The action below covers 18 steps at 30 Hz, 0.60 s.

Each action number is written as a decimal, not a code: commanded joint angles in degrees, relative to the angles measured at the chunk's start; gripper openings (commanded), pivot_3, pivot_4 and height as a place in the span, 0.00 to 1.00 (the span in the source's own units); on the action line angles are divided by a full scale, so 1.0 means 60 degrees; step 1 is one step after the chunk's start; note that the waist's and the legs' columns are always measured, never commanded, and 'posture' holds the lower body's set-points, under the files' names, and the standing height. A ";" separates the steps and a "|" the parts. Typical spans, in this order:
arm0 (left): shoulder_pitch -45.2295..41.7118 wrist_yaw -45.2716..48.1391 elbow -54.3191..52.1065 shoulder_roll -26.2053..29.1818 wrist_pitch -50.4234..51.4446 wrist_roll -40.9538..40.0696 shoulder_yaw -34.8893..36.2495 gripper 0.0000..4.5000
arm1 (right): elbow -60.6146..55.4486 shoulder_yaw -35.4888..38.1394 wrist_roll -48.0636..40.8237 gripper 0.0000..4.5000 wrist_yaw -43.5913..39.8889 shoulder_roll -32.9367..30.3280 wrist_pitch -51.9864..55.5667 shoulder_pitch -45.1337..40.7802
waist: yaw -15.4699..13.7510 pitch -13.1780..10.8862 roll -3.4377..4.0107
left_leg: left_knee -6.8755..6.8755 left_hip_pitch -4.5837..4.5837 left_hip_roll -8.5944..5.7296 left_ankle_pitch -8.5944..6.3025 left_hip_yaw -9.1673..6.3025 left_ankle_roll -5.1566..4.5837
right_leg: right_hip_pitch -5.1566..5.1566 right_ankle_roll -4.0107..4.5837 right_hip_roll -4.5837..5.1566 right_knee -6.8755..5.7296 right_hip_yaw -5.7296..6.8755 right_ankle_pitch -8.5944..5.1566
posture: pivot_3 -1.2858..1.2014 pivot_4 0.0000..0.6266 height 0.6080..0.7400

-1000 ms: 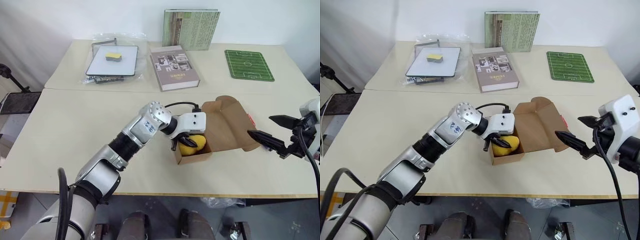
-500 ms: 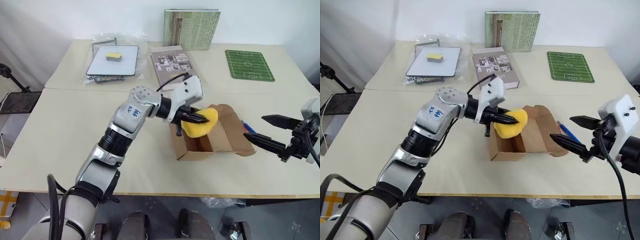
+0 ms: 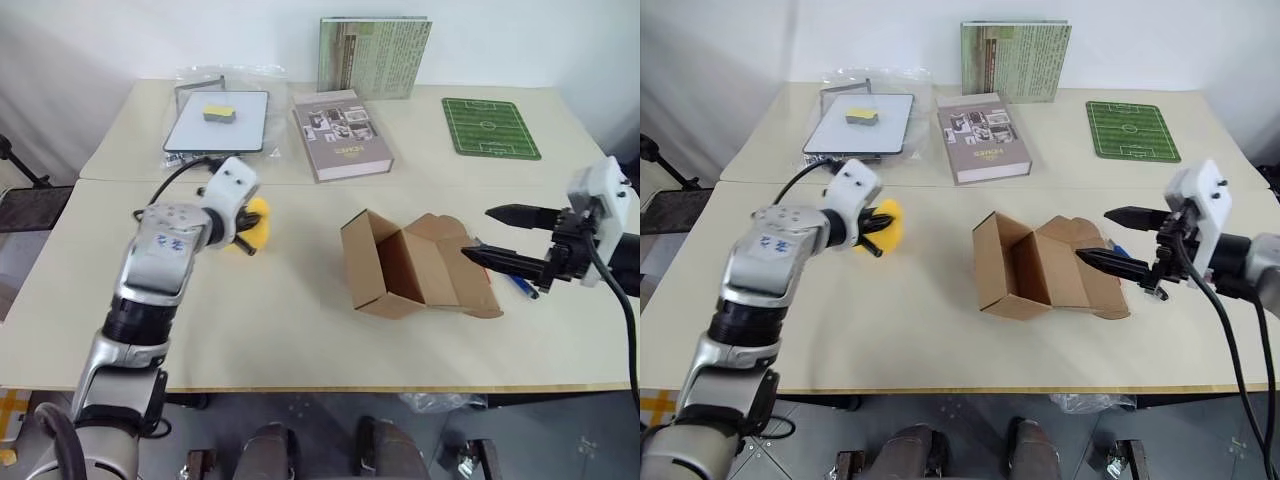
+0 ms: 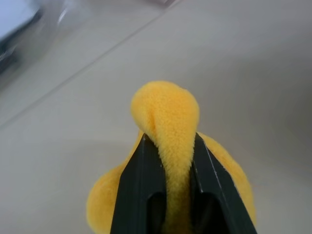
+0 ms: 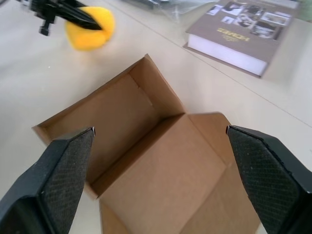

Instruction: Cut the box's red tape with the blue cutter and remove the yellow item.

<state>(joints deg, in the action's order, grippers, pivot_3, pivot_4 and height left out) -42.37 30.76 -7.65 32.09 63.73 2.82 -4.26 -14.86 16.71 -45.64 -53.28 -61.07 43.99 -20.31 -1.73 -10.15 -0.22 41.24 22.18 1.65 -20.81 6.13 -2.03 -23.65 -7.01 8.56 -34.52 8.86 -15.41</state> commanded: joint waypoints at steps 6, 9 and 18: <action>0.0355 -0.0333 -0.1537 0.0681 0.0913 -0.0339 0.0957 0.58 | 0.1368 -0.1144 0.0956 1.00 -0.1056 0.0296 -0.0768 -0.1565 | 0.0032 0.0000 0.0000 | -0.0001 0.0001 0.0002 0.0002 0.0003 0.0007 | -0.0002 0.0000 0.0000 -0.0001 0.0003 0.0000 | 0.52 0.24 1.00; 0.0363 -0.0038 -0.2012 0.0996 0.1196 -0.0783 0.1278 0.80 | 0.1655 -0.1298 0.1175 1.00 -0.1332 0.0335 -0.0892 -0.1788 | 0.0044 0.0000 0.0000 | -0.0007 0.0000 0.0003 0.0001 0.0004 0.0010 | -0.0004 0.0000 0.0000 0.0000 0.0004 0.0000 | 0.52 0.24 1.00; 0.1231 0.1309 -0.3317 0.1469 0.0398 -0.2684 0.2227 0.99 | 0.2263 -0.0997 0.1847 1.00 -0.2328 0.0109 -0.1793 -0.1445 | 0.0039 0.0001 0.0006 | -0.0009 -0.0003 0.0005 0.0000 0.0005 0.0014 | -0.0004 0.0001 0.0000 0.0000 0.0002 0.0000 | 0.52 0.24 1.00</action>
<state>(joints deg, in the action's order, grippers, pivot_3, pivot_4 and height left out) -36.83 36.31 -23.25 42.29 69.81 -9.78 7.98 -1.68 7.88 -35.32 -65.50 -58.99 36.47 -29.73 -1.49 -10.14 -0.19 41.17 22.13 1.70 -20.82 6.16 -1.92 -23.67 -7.00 8.57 -34.54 8.86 -15.41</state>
